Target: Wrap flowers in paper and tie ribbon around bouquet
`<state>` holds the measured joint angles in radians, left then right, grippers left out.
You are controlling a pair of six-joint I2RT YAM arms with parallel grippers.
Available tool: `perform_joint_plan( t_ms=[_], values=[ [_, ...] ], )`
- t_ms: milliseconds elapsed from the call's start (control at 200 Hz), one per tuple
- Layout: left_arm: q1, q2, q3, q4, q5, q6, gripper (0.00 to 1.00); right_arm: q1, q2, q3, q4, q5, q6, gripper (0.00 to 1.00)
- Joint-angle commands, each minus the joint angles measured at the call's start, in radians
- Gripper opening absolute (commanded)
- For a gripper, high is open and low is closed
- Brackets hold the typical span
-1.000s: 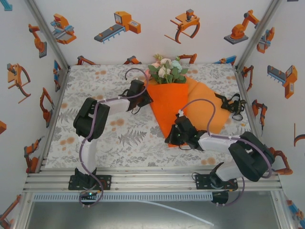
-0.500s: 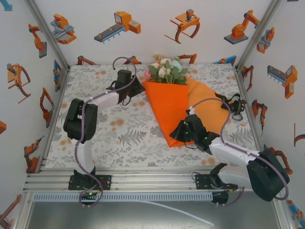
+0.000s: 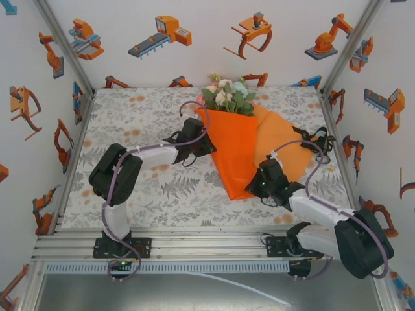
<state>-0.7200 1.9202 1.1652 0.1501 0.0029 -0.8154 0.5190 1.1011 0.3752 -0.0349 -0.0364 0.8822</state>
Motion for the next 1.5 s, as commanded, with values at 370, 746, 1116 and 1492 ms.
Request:
perform_joint_plan(
  t_ms=[370,746,1116,1492],
  values=[
    [0.015,-0.04,0.096,-0.015,-0.035,0.056,0.44,-0.138,-0.237,0.231,-0.319,0.129,-0.086,0.4],
    [-0.17,-0.054,0.091,-0.05,0.018,-0.019,0.35,-0.461,0.121,0.217,-0.113,-0.202,-0.249,0.05],
    [-0.208,0.138,0.199,-0.163,0.059,0.056,0.25,-0.435,0.237,0.081,0.092,-0.355,-0.164,0.0],
    [-0.169,0.163,0.174,-0.211,0.036,0.159,0.25,-0.319,0.138,-0.014,0.087,-0.297,-0.052,0.03]
  ],
)
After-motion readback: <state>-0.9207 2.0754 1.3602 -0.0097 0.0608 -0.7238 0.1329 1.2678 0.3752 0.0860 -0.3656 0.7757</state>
